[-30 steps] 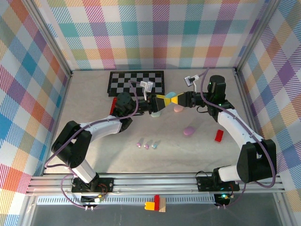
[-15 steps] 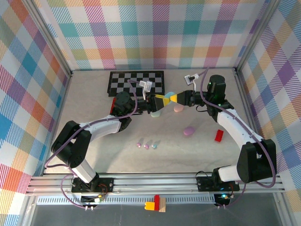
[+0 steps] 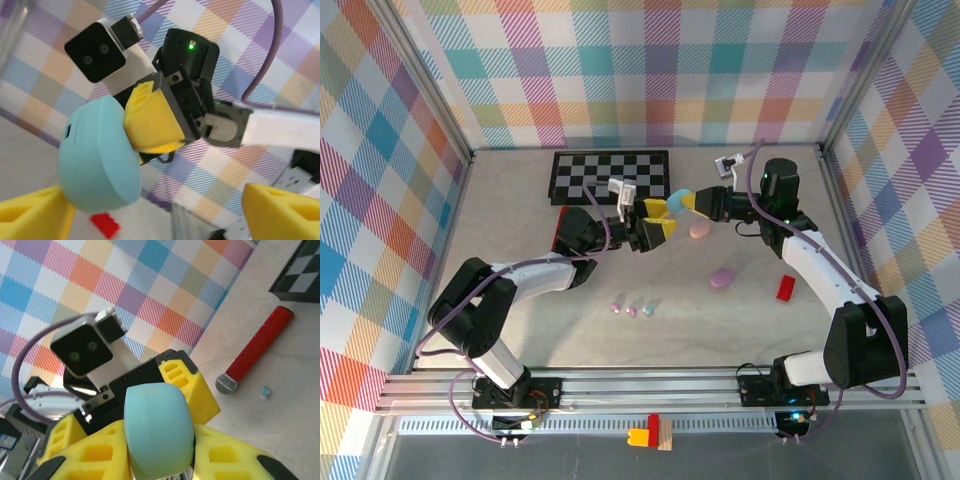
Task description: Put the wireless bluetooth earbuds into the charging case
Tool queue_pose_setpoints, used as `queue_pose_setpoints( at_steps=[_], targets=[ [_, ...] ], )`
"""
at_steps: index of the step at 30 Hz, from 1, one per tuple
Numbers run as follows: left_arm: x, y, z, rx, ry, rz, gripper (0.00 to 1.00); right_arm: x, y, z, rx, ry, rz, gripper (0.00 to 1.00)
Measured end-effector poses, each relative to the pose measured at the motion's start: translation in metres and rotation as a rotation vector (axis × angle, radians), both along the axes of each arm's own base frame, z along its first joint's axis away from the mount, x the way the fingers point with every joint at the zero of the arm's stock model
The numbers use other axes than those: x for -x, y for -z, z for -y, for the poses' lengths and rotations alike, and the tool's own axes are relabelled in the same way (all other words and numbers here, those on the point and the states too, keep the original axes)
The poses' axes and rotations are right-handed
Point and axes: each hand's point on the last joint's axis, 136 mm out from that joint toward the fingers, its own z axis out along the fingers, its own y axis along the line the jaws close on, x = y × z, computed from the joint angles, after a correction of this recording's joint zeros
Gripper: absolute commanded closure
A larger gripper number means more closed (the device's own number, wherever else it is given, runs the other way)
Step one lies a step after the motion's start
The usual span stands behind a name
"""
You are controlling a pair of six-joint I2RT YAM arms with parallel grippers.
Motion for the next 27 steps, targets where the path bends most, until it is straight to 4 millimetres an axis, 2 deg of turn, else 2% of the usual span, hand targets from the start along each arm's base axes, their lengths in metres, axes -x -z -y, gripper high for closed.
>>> queue_pose_setpoints(
  at_steps=[2, 6, 11, 15, 19, 27],
  targets=[
    [0.000, 0.004, -0.005, -0.010, -0.050, 0.060, 0.01, -0.003, 0.001, 0.001, 0.000, 0.024, -0.050, 0.86],
    [-0.002, 0.003, -0.015, -0.027, -0.166, 0.222, 0.00, -0.008, 0.005, 0.002, -0.013, 0.063, -0.171, 0.87],
    [-0.017, 0.008, -0.020, -0.077, -0.301, 0.388, 0.00, -0.011, 0.005, 0.002, -0.045, 0.090, -0.304, 0.87],
    [-0.031, 0.023, -0.017, -0.127, -0.357, 0.455, 0.00, -0.012, 0.002, 0.002, -0.073, 0.101, -0.380, 0.88],
    [-0.043, 0.030, -0.011, -0.152, -0.382, 0.481, 0.06, -0.014, 0.000, 0.002, -0.113, 0.105, -0.431, 0.89],
    [-0.051, 0.018, -0.001, -0.125, -0.400, 0.502, 0.20, -0.021, 0.017, 0.000, -0.152, 0.117, -0.547, 0.89]
  ],
)
